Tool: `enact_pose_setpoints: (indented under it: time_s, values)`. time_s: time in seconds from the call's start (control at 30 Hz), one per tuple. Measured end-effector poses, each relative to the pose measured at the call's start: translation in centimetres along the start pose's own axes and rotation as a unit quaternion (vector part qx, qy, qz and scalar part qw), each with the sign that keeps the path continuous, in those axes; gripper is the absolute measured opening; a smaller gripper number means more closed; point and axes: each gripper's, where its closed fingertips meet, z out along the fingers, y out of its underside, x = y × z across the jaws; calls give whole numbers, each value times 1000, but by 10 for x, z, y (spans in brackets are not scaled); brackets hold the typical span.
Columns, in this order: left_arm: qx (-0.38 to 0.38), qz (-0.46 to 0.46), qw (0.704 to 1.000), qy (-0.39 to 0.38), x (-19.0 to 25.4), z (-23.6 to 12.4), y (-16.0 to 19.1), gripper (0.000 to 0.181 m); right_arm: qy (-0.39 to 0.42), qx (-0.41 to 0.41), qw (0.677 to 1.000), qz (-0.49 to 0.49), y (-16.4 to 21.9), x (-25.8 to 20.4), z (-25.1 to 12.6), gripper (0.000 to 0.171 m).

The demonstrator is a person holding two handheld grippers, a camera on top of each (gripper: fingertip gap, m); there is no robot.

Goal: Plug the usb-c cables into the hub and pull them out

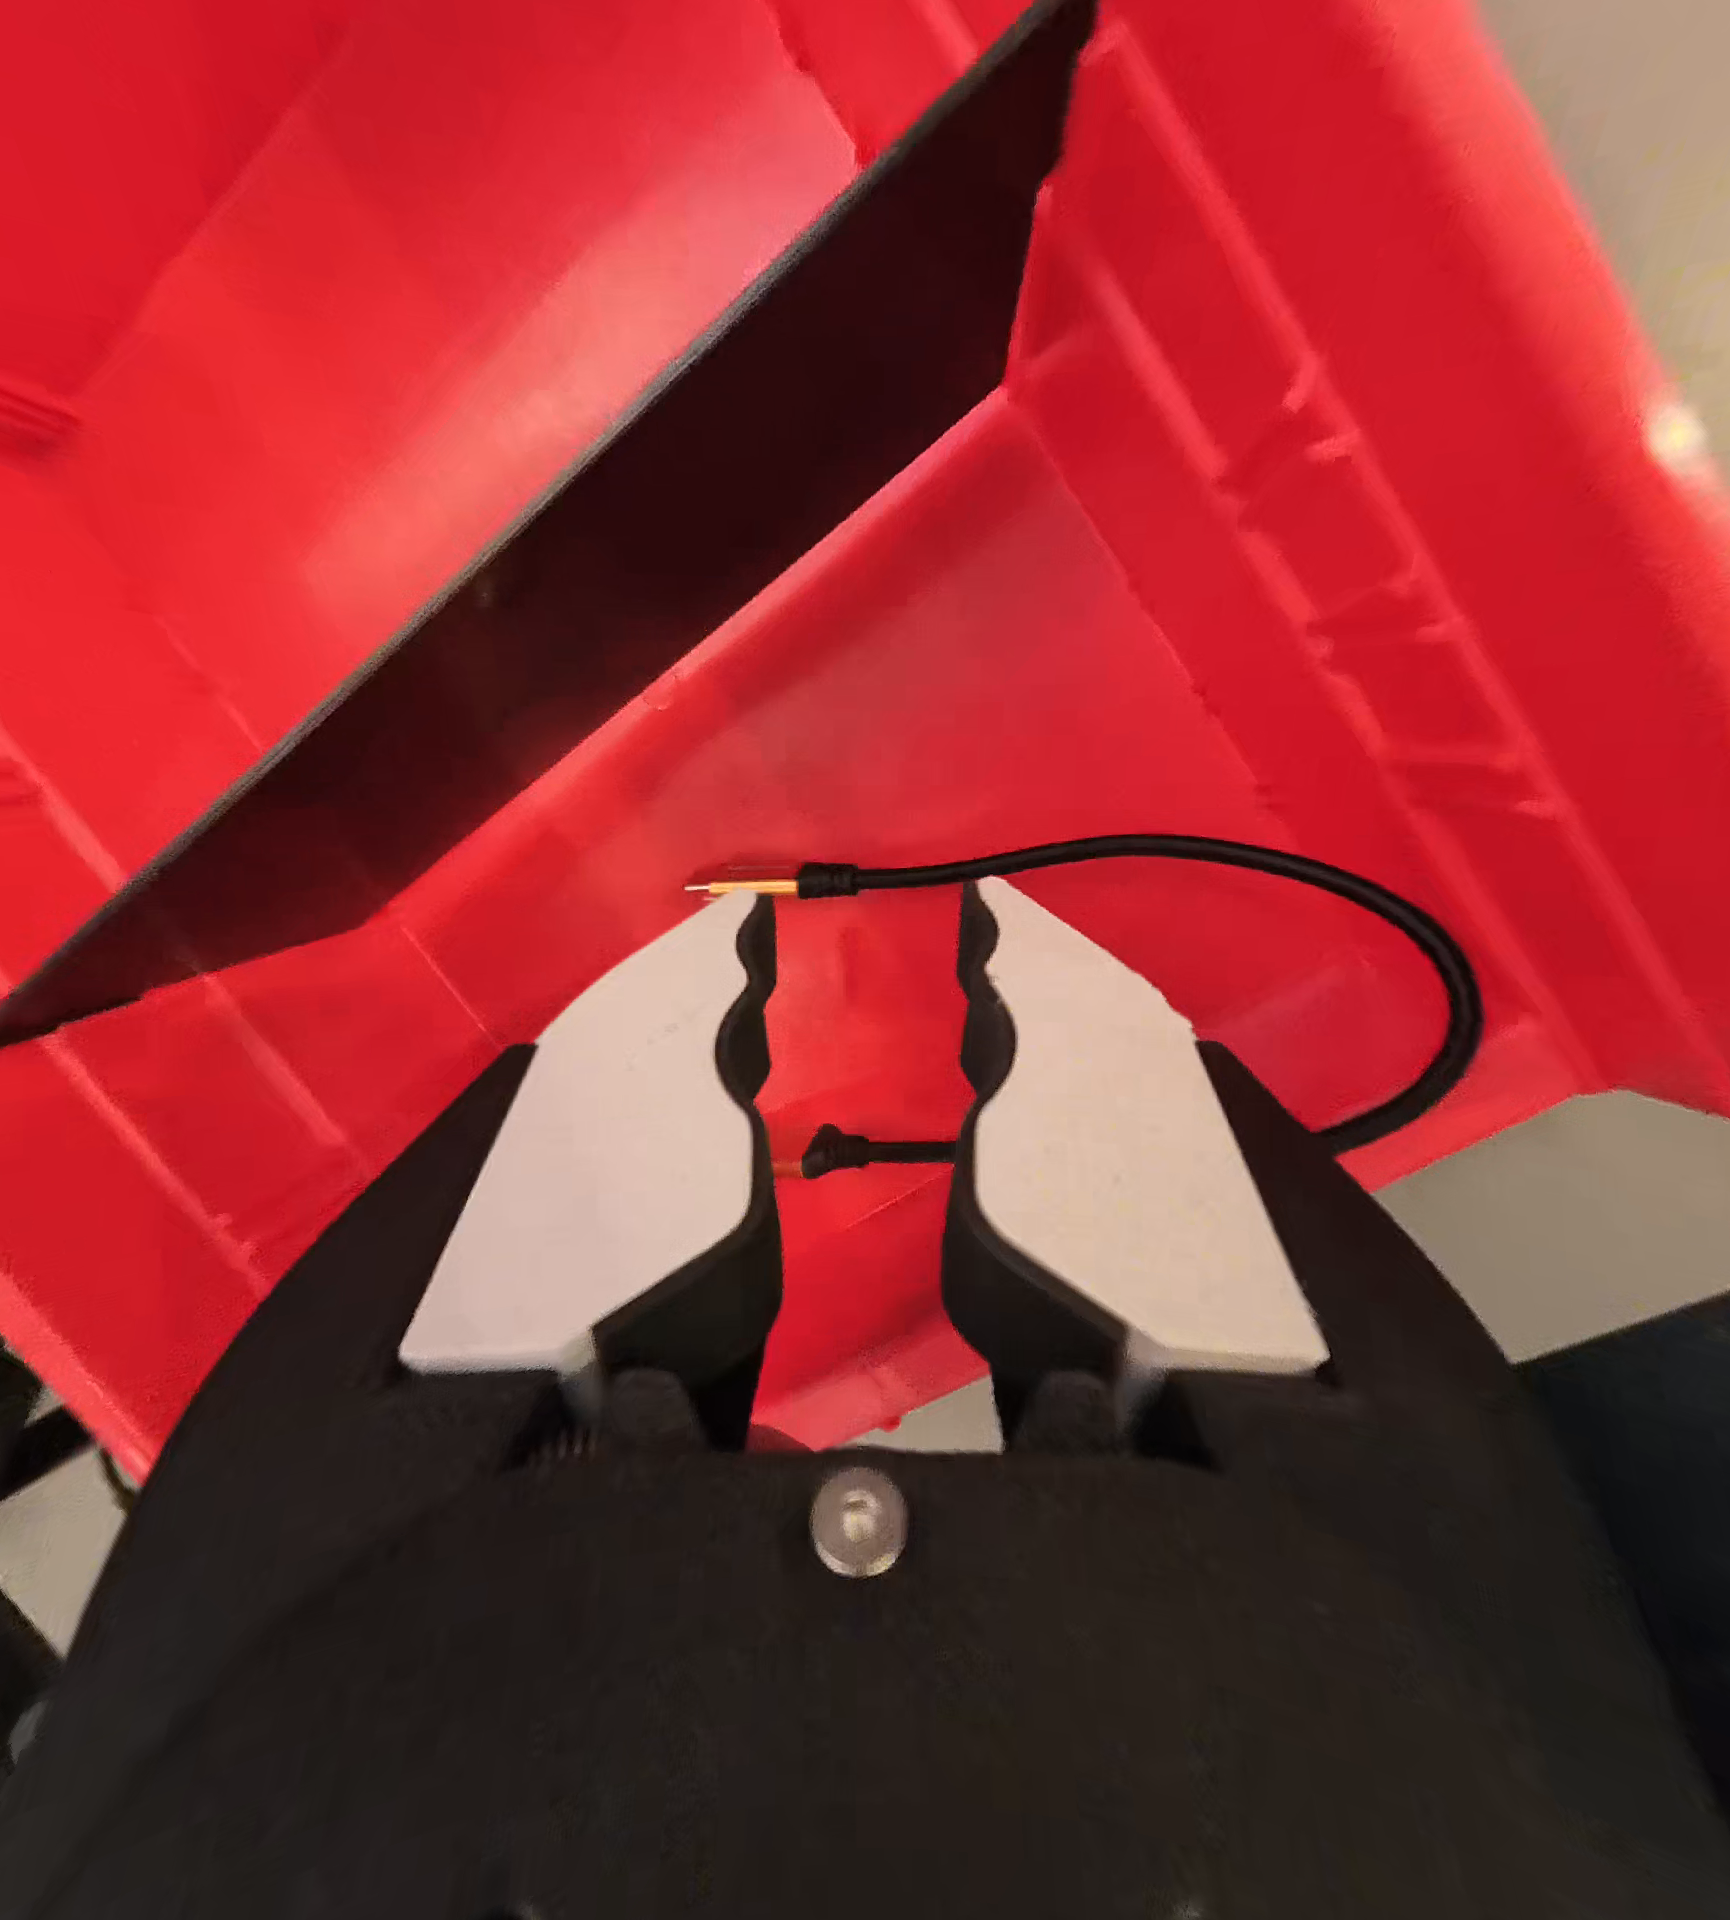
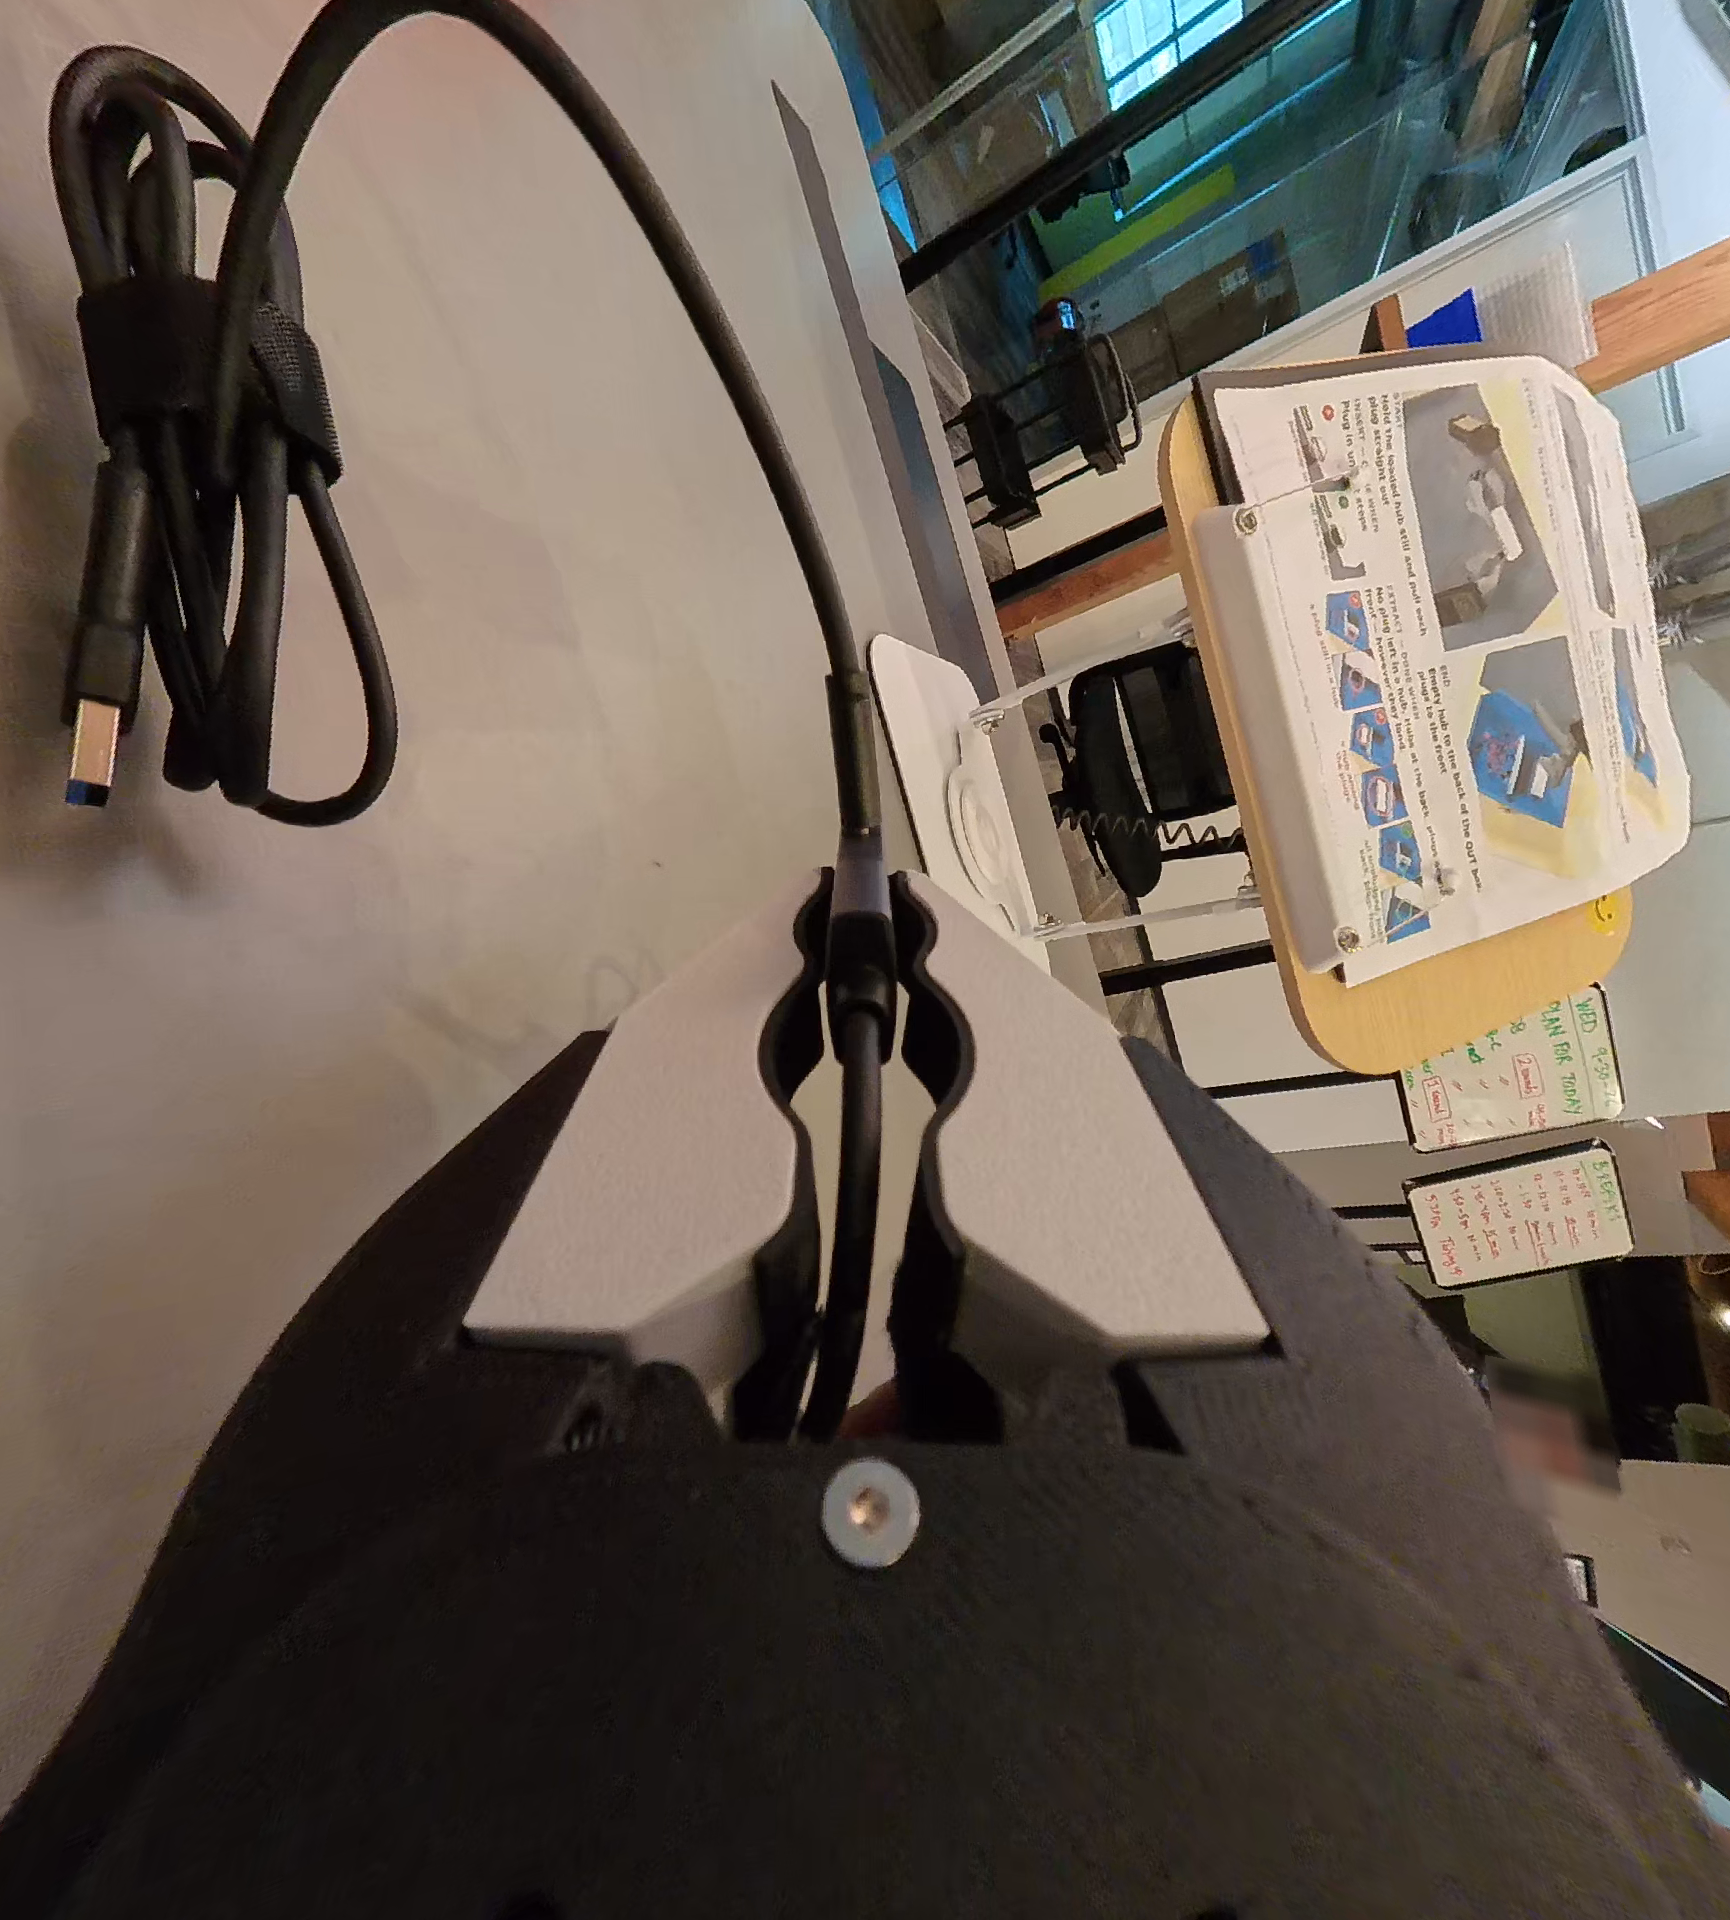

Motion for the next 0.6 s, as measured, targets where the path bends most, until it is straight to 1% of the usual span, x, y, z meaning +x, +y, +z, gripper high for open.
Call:
enact_pose_setpoints:
  time_s: [0.13,0.27,0.33,0.43,0.47,0.5,0.53,0.6]
  values:
    - [-32,-44,998,-18,-13,14,8,32,1,2,1000,3,1,0,0,6]
    - [-54,-88,995,15,-12,28,13,31,3,4,1000,6,1,1,0,6]
    - [-61,-88,994,36,-7,32,13,24,3,4,1000,7,0,0,0,6]
    - [-56,-99,993,36,-10,35,8,20,3,5,1000,7,-1,0,1,6]
    - [-52,-99,993,38,-11,36,6,16,4,5,1000,7,-1,0,1,6]
    - [-47,-94,994,31,-14,38,4,7,4,5,1000,7,-2,0,1,6]
    - [-42,-92,994,35,-14,39,3,2,4,6,1000,8,-2,1,1,6]
    - [-39,-89,995,36,-15,41,2,0,4,6,1000,8,-4,1,1,6]
